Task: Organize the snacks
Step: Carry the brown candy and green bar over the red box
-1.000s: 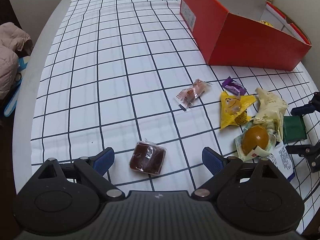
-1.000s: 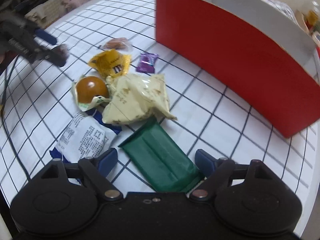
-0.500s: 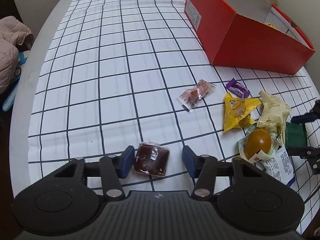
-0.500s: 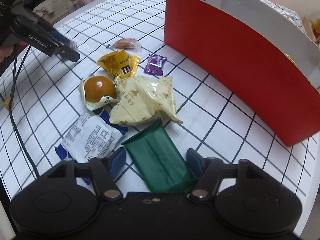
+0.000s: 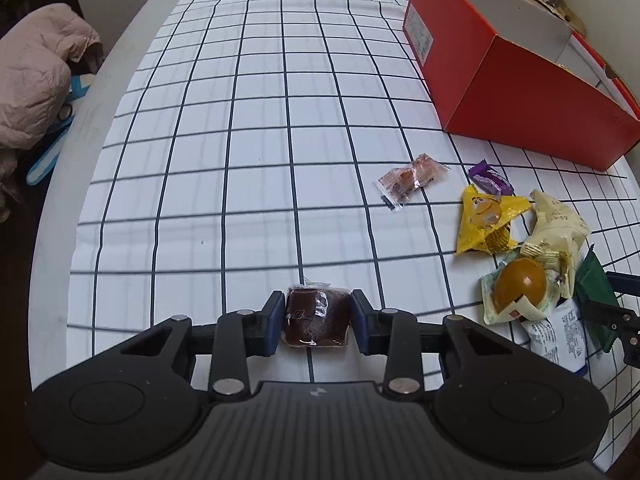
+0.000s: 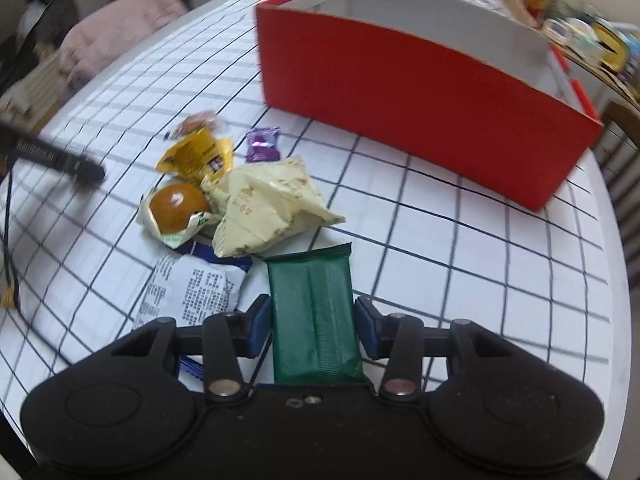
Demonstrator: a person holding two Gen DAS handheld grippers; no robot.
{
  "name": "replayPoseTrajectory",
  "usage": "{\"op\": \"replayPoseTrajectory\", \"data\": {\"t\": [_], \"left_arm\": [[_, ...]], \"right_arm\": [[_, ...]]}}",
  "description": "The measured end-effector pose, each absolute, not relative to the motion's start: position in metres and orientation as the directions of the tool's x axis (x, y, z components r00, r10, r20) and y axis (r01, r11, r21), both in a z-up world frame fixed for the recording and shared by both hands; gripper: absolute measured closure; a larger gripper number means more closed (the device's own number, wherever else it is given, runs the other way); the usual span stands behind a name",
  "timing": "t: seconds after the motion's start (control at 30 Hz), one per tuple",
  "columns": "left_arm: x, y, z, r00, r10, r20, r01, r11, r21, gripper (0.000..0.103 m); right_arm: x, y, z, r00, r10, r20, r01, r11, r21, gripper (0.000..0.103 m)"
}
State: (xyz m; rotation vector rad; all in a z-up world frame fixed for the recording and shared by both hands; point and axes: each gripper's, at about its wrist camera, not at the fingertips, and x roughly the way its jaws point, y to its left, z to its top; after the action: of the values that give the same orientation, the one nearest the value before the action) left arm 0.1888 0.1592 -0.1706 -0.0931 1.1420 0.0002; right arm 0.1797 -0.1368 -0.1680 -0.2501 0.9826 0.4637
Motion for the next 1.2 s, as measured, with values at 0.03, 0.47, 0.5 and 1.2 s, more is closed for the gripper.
{"op": "replayPoseTrajectory", "data": {"t": [0.03, 0.47, 0.5, 1.2], "left_arm": [[0.186, 0.159, -0.171, 0.412, -0.043, -0.91, -0.057, 0.996, -0.073, 0.069], [0.152, 0.143, -0.121, 0.485, -0.115, -0.867, -0.075, 0.982, -0.172, 0.069], [0.151, 0.141, -0.116, 0.491, -0.119, -0.863, -0.071, 0.982, -0.176, 0.069], [0.215, 0.059, -0.022, 0.614, -0.193, -0.765, 0.068, 0.979, -0.192, 0.069]], "right_arm": [[0.178, -0.138, -0.167, 0.476, 0.263, -0.84, -0.469, 0.883, 0.01, 0.058], [0.16, -0.159, -0.113, 0.57, 0.307, -0.762, -0.353, 0.929, 0.11, 0.058], [0.16, -0.16, -0.108, 0.577, 0.313, -0.754, -0.352, 0.929, 0.116, 0.058], [0.226, -0.19, -0.023, 0.688, 0.325, -0.649, -0.33, 0.936, 0.118, 0.058]]}}
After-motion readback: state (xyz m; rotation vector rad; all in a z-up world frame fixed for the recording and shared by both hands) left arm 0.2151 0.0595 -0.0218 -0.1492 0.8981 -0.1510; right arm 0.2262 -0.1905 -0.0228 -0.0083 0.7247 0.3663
